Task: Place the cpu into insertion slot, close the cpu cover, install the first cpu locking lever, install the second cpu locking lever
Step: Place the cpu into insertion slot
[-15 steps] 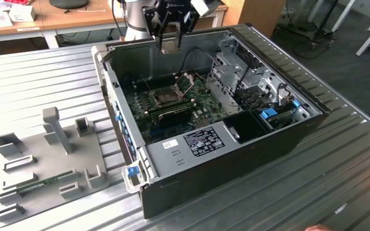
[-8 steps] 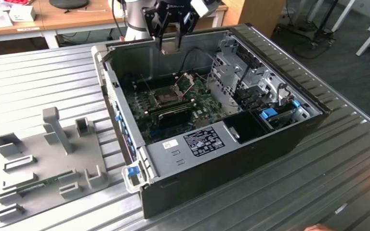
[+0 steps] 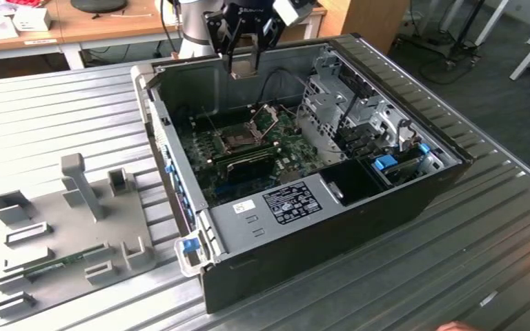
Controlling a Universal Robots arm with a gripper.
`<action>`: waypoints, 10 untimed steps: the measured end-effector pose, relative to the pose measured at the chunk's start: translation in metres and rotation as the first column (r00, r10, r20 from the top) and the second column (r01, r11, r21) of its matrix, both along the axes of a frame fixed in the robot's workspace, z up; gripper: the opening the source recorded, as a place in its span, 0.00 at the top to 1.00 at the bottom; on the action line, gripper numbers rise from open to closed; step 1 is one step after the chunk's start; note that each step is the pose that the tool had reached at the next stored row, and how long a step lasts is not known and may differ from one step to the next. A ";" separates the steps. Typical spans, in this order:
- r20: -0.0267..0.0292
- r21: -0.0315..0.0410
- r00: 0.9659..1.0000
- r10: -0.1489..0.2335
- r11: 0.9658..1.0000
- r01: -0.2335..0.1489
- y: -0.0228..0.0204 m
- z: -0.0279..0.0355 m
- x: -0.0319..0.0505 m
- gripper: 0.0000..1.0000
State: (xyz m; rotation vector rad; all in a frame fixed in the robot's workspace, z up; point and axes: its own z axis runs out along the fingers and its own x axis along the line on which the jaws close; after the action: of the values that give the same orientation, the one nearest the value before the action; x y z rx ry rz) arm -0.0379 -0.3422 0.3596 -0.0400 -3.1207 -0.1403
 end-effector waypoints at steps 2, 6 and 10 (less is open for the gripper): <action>0.000 0.000 1.000 0.000 1.000 0.000 0.0000 -0.0006 0.0000 0.46; 0.000 0.000 1.000 0.000 1.000 0.000 0.0000 -0.0028 0.0000 0.46; 0.000 0.000 1.000 0.000 1.000 0.000 0.0000 -0.0045 0.0000 0.46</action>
State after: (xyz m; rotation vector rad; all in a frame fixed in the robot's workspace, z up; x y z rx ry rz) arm -0.0379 -0.3423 0.3551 -0.0400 -3.1206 -0.1399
